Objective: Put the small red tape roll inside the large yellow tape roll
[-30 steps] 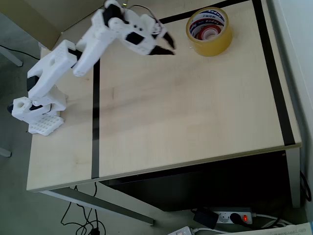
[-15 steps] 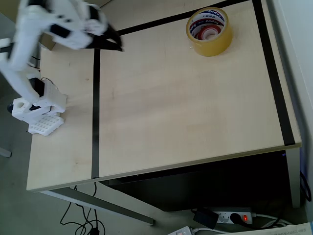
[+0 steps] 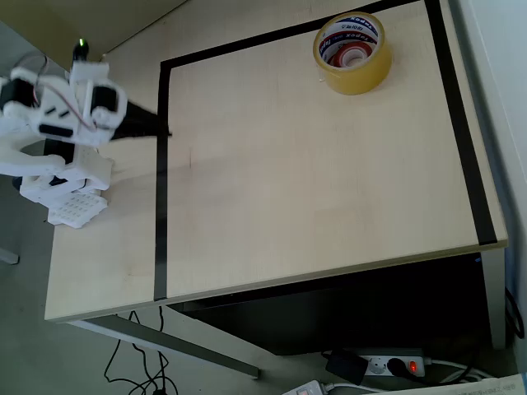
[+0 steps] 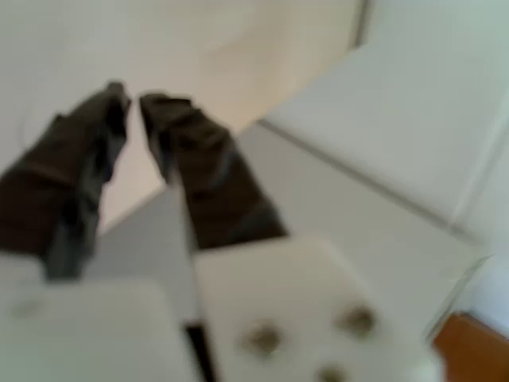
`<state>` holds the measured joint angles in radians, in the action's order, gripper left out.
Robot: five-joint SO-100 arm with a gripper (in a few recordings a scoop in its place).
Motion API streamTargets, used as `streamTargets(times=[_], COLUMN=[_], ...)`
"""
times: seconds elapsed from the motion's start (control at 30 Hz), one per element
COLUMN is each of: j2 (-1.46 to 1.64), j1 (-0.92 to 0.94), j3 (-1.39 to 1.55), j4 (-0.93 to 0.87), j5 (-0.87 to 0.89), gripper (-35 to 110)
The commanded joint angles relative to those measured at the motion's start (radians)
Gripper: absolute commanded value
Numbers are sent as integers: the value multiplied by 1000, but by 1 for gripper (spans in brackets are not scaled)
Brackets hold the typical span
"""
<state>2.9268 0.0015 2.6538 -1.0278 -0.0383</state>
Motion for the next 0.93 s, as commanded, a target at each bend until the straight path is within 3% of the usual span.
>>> streamTargets(times=[0.0,0.57,0.9], j2=[327,410,408], j1=[-32,-41,37], j3=[190,459,463], j4=[-34,-92,-213], j5=[18,69,75], gripper=[0,0,0])
